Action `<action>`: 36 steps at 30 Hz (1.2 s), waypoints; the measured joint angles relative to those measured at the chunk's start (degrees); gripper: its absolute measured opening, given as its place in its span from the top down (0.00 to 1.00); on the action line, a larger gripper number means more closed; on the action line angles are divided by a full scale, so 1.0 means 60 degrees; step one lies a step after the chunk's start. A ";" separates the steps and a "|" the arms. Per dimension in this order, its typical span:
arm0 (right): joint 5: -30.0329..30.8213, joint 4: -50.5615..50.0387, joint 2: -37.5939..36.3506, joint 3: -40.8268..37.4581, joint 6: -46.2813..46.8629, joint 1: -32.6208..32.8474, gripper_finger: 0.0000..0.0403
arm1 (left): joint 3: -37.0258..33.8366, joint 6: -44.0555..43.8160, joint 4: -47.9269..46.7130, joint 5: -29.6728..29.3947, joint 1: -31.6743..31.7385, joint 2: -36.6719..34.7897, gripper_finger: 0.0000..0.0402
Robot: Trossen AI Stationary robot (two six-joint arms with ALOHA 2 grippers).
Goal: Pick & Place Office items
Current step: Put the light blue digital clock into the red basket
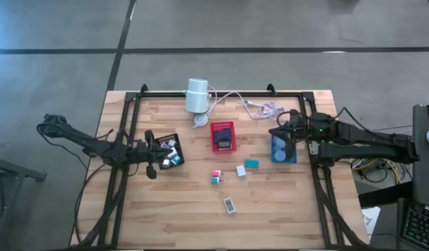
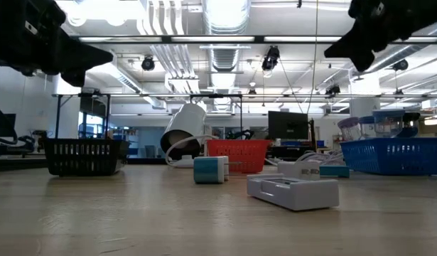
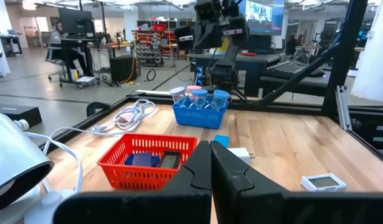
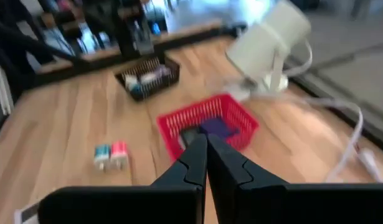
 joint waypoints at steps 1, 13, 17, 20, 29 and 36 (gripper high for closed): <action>0.0111 -0.0422 0.0222 0.0318 0.0166 0.0079 0.98 | 0.0008 0.0033 0.0000 0.0000 0.0000 0.0000 1.00; 0.0438 -0.3352 0.4200 0.2492 0.0574 0.1222 0.90 | 0.0008 0.0156 -0.0004 0.0007 0.0000 0.0000 1.00; 0.0067 -0.3402 0.5467 0.2756 0.0747 0.1560 0.76 | 0.0008 0.0159 -0.0004 0.0015 0.0000 0.0000 1.00; -0.0008 -0.3382 0.6340 0.2942 0.0689 0.1828 0.63 | 0.0008 0.0159 -0.0004 0.0015 0.0000 0.0000 1.00; -0.0011 -0.2929 0.8316 0.3360 -0.0179 0.2389 0.33 | 0.0008 0.0159 -0.0008 0.0018 0.0000 0.0000 1.00; 0.0003 -0.2839 0.9384 0.3371 0.0132 0.2386 0.26 | -0.0008 0.0158 -0.0010 0.0018 0.0000 0.0000 1.00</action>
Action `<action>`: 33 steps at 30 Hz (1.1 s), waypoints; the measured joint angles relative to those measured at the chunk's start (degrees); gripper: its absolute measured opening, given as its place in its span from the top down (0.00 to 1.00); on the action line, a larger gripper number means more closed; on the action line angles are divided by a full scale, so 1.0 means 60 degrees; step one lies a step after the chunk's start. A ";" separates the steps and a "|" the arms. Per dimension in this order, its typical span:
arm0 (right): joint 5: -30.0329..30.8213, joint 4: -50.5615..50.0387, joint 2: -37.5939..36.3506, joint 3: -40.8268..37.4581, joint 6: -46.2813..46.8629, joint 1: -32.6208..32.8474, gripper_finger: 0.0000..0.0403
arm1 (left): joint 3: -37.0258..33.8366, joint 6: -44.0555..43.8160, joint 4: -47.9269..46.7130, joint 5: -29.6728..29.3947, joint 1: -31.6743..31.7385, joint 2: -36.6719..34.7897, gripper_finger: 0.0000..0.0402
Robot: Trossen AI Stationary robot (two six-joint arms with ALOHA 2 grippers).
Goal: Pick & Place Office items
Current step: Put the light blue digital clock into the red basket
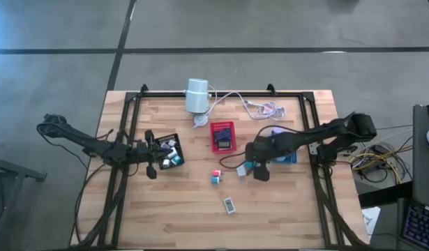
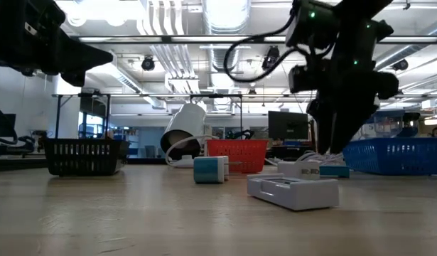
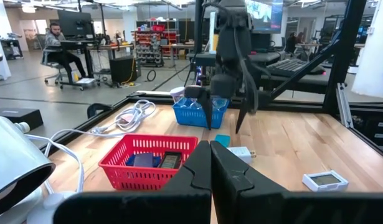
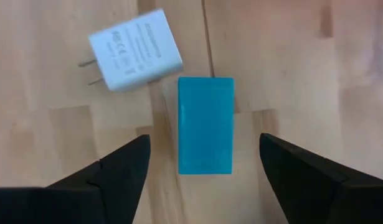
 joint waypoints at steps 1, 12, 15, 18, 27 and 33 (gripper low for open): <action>0.0000 0.0037 0.0138 0.0000 0.0071 0.0000 0.26 | -0.0006 -0.0001 -0.0001 0.0000 0.0000 0.0000 1.00; 0.0018 0.0254 0.1417 0.0047 0.0029 0.0000 0.34 | -0.0020 0.0035 -0.0001 0.0000 -0.0003 0.0000 1.00; 0.0013 0.0237 0.1502 0.0108 -0.0043 0.0000 0.39 | -0.0020 0.0035 -0.0012 0.0000 0.0000 0.0000 1.00; 0.0066 0.0218 0.1404 0.0130 -0.0044 0.0009 0.48 | -0.0020 0.0054 -0.0020 0.0000 0.0000 0.0000 1.00; 0.0316 0.0172 0.0797 0.0102 -0.0009 0.0007 0.64 | -0.0034 0.0075 -0.0041 0.0000 0.0000 0.0000 1.00; 0.0319 0.0243 -0.0299 0.0100 0.0105 0.0021 0.64 | -0.0037 0.0075 -0.0041 -0.0002 0.0000 0.0000 1.00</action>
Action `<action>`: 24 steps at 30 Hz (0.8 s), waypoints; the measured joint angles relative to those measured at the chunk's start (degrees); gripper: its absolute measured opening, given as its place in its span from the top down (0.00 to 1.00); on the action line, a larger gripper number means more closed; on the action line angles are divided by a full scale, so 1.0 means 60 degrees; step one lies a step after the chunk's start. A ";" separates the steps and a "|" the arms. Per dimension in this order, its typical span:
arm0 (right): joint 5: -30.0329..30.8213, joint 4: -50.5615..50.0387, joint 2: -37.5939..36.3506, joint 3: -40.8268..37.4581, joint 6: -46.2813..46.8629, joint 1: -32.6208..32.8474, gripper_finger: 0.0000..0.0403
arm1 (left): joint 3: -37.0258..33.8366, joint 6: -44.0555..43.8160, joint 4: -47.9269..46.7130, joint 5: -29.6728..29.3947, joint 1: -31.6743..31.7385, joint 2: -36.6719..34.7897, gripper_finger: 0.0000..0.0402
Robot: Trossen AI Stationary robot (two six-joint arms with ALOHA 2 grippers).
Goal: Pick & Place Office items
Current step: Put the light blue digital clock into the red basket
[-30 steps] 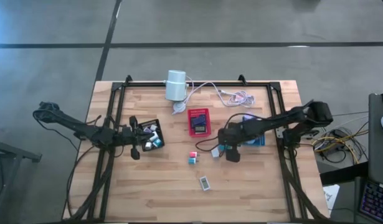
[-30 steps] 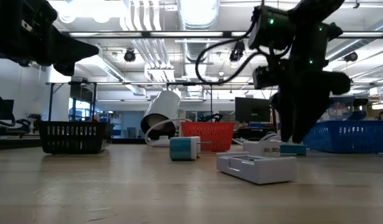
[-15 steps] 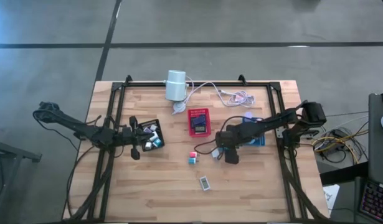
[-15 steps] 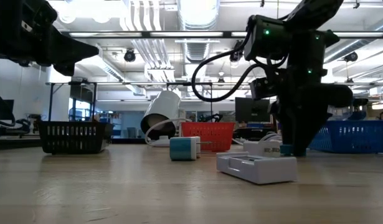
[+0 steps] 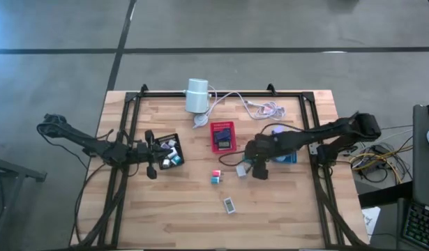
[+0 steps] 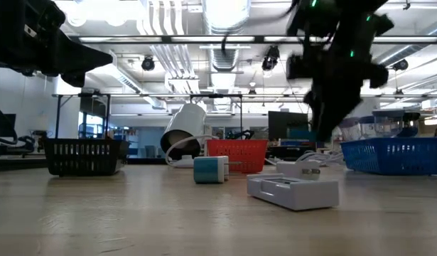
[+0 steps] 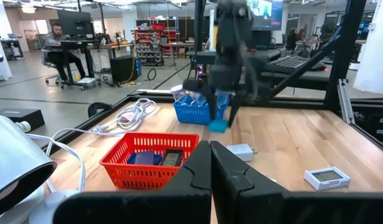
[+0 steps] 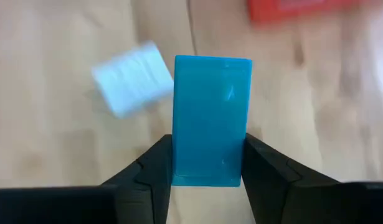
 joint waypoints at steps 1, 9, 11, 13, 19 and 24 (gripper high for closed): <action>0.0028 0.0175 -0.0281 -0.0024 -0.0039 0.0038 0.64 | 0.0000 0.0000 0.0000 0.0002 0.0000 0.0004 1.00; 0.0133 0.4761 -0.3389 -0.1727 -0.0896 0.0256 0.64 | -0.0001 -0.0047 -0.0114 0.0001 -0.0004 0.0007 1.00; 0.0119 0.5626 -0.4197 -0.2352 -0.0900 0.0256 0.64 | -0.0001 -0.0076 -0.0186 -0.0001 0.0000 0.0007 1.00; 0.0100 0.5928 -0.5030 -0.2910 -0.0908 0.0233 0.64 | -0.0001 -0.0076 -0.0182 0.0000 -0.0001 0.0008 1.00; 0.0111 0.6052 -0.7771 -0.4116 -0.0982 -0.0168 0.64 | -0.0001 -0.0076 -0.0182 -0.0001 -0.0002 0.0011 1.00; -0.0445 0.7121 -0.9465 -0.5276 -0.0918 -0.0167 0.64 | -0.0001 -0.0076 -0.0182 -0.0003 0.0000 0.0007 1.00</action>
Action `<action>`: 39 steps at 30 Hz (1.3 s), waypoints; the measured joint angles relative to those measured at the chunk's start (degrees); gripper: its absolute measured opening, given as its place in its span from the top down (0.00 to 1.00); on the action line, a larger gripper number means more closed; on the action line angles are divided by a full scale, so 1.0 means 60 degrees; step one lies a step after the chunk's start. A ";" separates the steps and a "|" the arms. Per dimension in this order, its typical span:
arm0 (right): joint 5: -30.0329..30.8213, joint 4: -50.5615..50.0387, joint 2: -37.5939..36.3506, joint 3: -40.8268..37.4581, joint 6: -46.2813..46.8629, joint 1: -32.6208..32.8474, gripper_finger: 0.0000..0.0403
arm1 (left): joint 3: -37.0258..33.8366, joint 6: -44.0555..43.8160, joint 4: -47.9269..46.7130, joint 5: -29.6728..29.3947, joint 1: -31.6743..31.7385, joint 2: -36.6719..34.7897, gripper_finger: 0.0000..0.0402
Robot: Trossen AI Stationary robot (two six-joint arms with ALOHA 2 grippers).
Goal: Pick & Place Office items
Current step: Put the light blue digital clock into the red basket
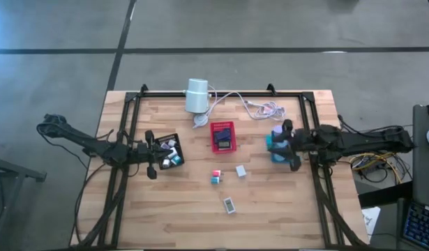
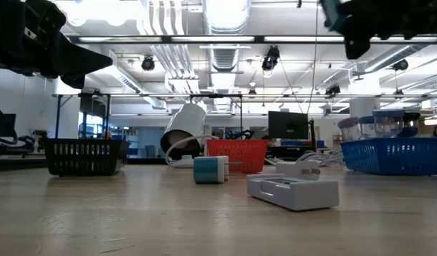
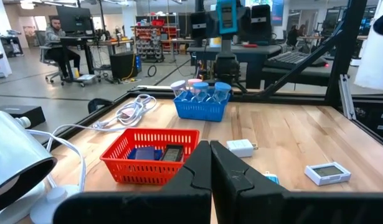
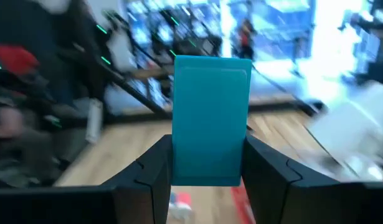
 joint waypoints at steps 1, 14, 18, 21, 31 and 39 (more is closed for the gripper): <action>-0.0251 0.0336 -0.0232 -0.0255 0.0027 0.0000 0.64 | 0.0000 0.0005 0.0004 -0.0002 0.0000 0.0000 1.00; -0.0093 0.1926 -0.1679 -0.2110 -0.0358 0.0000 0.64 | -0.0006 -0.0003 0.0003 -0.0002 0.0004 0.0001 1.00; 0.0065 0.2759 -0.1772 -0.2542 -0.0518 0.0000 0.64 | -0.0018 -0.0033 -0.0010 -0.0002 0.0004 0.0000 1.00; 0.0081 0.3141 -0.1756 -0.2817 -0.0539 0.0000 0.64 | -0.0022 -0.0033 -0.0011 -0.0002 0.0004 0.0003 1.00; 0.0133 0.3066 -0.1728 -0.2841 -0.0839 -0.0033 0.64 | -0.0022 -0.0041 -0.0024 -0.0002 0.0006 0.0000 1.00; 0.0155 0.3087 -0.1690 -0.2840 -0.0831 -0.0033 0.64 | -0.0022 0.0422 0.0149 -0.0013 0.0011 0.0000 1.00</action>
